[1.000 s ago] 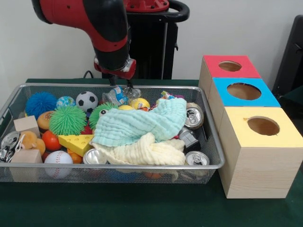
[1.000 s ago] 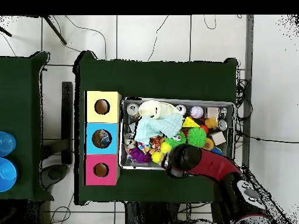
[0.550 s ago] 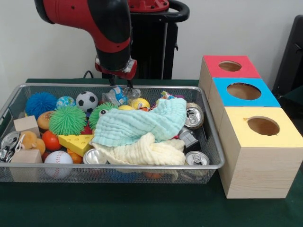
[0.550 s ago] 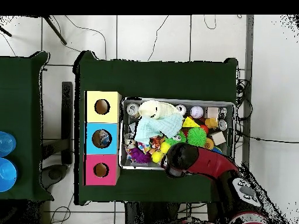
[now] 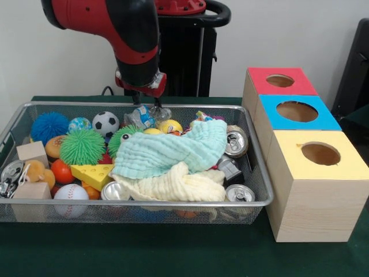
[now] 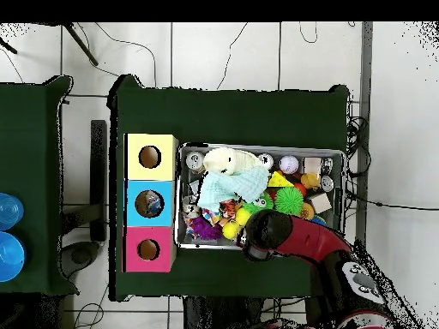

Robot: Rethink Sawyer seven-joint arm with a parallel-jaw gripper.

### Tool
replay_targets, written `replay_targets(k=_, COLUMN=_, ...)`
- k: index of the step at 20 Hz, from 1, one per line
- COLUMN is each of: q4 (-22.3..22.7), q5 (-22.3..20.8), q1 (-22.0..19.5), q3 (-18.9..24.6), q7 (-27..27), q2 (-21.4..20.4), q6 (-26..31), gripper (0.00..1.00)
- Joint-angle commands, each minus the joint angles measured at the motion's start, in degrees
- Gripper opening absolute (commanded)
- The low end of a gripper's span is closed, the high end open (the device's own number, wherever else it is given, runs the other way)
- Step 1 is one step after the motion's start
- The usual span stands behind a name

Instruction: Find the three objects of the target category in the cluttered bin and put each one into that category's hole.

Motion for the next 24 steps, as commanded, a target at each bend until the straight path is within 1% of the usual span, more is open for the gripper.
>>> replay_targets(k=1, q4=-9.97, q5=-2.74, q1=-4.02, q3=1.54, q7=3.99, q2=4.67, q6=-13.57, gripper=1.00)
replay_targets(k=7, q4=-12.11, q5=-1.16, q1=-3.20, q3=1.64, q7=4.10, q2=2.67, q6=-6.86, gripper=1.00)
replay_targets(k=10, q4=-13.51, q5=2.71, q1=-3.56, q3=1.91, q7=6.14, q2=3.05, q6=-0.23, gripper=1.00)
replay_targets(k=13, q4=-14.61, q5=5.32, q1=-2.93, q3=1.35, q7=9.04, q2=3.41, q6=3.61, gripper=1.00)
replay_targets(k=16, q4=-14.19, q5=8.84, q1=-2.33, q3=1.27, q7=12.75, q2=3.51, q6=6.10, gripper=1.00)
replay_targets(k=19, q4=-12.67, q5=12.87, q1=-1.50, q3=0.79, q7=16.67, q2=3.00, q6=8.41, gripper=1.00)
replay_targets(k=21, q4=-11.87, q5=14.81, q1=-1.00, q3=0.56, q7=17.72, q2=2.44, q6=9.39, gripper=1.00)
replay_targets(k=24, q4=-11.12, q5=16.03, q1=0.68, q3=-1.01, q7=18.23, q2=1.43, q6=9.63, gripper=1.00)
